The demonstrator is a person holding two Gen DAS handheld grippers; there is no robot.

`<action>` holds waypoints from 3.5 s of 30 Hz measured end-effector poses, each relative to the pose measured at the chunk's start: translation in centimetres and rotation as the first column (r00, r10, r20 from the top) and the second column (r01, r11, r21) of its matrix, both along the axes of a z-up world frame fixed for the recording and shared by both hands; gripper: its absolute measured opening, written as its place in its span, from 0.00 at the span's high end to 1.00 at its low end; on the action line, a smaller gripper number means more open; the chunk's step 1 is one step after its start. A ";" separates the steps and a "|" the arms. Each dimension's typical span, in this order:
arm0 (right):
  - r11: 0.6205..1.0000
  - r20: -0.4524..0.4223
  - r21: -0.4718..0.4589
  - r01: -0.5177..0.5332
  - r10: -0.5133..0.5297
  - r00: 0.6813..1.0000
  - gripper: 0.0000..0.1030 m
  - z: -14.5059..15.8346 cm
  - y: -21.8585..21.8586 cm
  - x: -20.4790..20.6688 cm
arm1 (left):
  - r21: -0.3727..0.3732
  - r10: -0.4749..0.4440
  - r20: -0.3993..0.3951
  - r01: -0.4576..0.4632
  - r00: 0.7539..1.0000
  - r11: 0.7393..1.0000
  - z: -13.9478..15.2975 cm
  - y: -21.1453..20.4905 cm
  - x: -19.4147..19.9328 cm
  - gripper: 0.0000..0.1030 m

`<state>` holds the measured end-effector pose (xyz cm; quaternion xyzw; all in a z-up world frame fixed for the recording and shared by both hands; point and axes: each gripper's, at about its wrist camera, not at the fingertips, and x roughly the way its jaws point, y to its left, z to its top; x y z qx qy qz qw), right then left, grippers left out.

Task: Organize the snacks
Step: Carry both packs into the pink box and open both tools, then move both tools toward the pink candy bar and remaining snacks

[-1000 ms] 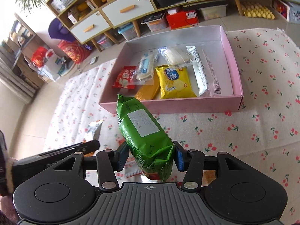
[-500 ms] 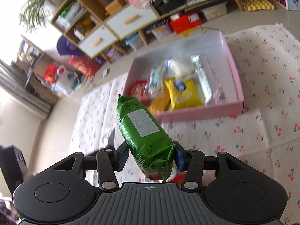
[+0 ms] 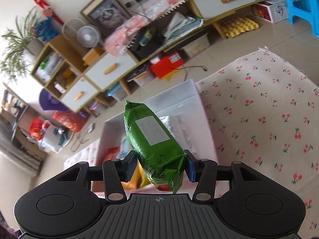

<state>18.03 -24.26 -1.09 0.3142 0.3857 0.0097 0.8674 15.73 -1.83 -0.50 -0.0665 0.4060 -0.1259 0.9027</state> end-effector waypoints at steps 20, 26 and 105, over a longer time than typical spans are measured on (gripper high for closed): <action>0.992 0.000 -0.109 0.070 -0.070 0.998 0.53 -2.4 -1.1 3.9 | 0.159 0.003 0.018 -0.006 1.000 0.987 -3.3 -3.6 3.0 0.61; 0.977 0.016 -0.187 0.105 -0.104 0.994 0.53 -2.3 -0.3 4.9 | 0.181 0.004 0.043 -0.012 0.999 0.983 -3.1 -3.8 3.1 0.60; 0.860 -0.404 -0.246 -0.446 0.327 0.854 0.15 -3.3 5.0 -13.8 | 0.117 -0.437 -0.298 0.487 0.848 0.865 -4.2 2.5 -15.5 0.10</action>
